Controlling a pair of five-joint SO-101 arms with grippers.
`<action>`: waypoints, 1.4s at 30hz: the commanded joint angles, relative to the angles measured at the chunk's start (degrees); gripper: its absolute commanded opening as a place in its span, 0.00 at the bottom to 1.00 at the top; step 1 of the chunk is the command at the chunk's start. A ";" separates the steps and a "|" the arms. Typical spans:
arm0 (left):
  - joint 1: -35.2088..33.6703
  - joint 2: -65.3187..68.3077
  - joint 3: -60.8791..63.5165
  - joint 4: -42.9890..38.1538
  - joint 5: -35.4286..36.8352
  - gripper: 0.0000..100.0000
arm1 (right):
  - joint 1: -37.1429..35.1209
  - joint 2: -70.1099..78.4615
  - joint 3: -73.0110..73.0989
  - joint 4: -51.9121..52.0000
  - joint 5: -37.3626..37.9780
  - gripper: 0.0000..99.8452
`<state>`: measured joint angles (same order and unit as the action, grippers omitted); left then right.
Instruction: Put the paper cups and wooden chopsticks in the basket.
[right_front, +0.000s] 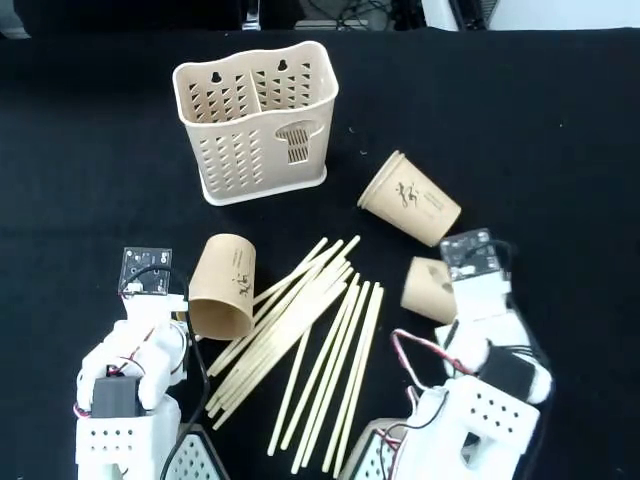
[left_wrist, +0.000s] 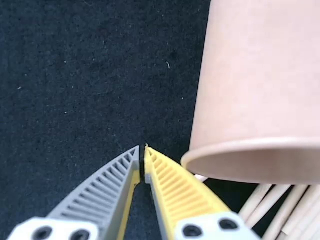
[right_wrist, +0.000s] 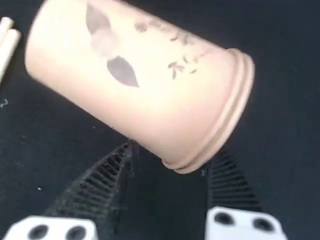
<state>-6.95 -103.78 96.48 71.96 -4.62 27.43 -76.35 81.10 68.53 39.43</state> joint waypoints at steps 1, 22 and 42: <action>0.31 -0.44 0.84 0.88 0.44 0.03 | -1.76 -0.57 1.80 -3.87 -2.11 0.21; 0.31 -0.44 0.84 0.88 0.44 0.03 | -1.23 -0.84 -3.65 -1.23 1.58 0.01; 0.31 -0.44 0.84 0.88 0.44 0.03 | 10.73 -0.04 -39.96 29.01 26.55 0.01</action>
<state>-6.95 -103.78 96.48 71.96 -4.62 32.53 -76.79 43.91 98.15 60.44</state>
